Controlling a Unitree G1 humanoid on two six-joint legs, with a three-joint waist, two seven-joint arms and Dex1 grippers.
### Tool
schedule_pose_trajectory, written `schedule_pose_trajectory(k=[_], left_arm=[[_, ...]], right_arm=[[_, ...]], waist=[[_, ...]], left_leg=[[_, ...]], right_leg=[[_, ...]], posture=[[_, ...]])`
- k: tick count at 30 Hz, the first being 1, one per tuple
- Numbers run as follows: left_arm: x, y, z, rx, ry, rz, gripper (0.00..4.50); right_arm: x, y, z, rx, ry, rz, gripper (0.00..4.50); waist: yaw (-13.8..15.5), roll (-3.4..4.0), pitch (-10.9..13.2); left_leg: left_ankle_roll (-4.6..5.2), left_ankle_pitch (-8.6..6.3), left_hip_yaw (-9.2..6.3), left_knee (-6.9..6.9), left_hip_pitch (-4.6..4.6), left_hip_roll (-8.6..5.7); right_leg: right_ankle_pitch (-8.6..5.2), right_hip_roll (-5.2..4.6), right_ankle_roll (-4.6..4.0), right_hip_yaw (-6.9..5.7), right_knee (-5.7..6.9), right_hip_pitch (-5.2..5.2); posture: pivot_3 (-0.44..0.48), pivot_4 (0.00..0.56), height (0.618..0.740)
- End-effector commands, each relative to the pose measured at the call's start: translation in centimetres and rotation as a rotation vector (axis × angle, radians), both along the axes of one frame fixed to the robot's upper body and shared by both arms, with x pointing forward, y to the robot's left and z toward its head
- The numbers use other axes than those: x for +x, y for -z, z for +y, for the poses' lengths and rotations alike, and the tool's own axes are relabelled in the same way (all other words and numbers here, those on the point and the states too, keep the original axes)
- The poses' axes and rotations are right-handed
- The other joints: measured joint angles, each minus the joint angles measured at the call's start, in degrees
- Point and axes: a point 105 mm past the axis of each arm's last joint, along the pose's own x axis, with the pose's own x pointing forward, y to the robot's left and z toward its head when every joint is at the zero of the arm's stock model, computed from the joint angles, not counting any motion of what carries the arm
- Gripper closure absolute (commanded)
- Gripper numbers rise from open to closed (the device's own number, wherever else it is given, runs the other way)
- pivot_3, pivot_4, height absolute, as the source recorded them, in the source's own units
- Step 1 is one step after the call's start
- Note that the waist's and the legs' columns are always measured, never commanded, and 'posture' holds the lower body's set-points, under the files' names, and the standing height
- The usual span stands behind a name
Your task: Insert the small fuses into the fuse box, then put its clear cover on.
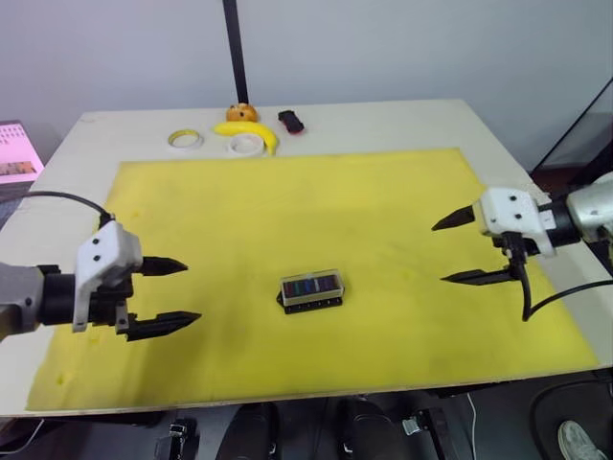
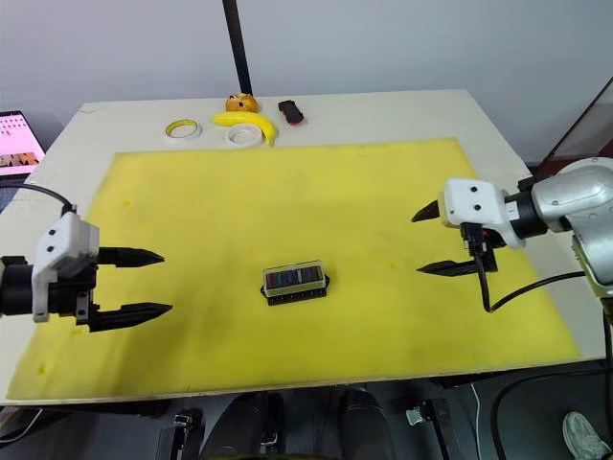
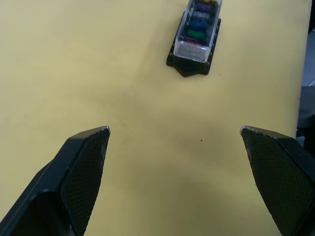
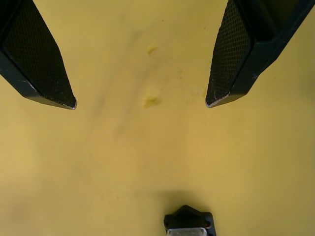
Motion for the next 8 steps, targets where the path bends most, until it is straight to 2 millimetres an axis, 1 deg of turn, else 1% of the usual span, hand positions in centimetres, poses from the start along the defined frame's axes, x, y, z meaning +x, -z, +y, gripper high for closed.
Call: schedule_pose_trajectory(k=[1, 8], left_arm=[[-0.25, -0.9, -0.13, 0.015, 0.012, -0.027, 0.0], [-0.37, -0.84, -0.32, 0.013, 0.025, -0.025, 0.0]], right_arm=[[-0.17, -1.74, 0.18, 0.002, -0.019, -0.06, 0.06], [-0.38, -1.54, 0.54, 0.011, -0.03, -0.05, 0.06]], waist=[[0.0, 0.01, 0.0], [0.0, 0.05, 0.0]], left_leg=[[0.0, 0.0, 0.0, 0.0, 0.0, 0.0], [0.0, 0.0, 0.02, 0.0, 0.0, 0.0]], right_leg=[[0.0, 0.0, 0.0, 0.0, 0.0, 0.0], [0.0, 0.0, 0.0, 0.01, 0.0, -0.01]], posture=[[0.0, 0.15, 0.74], [0.0, 0.15, 0.74]])
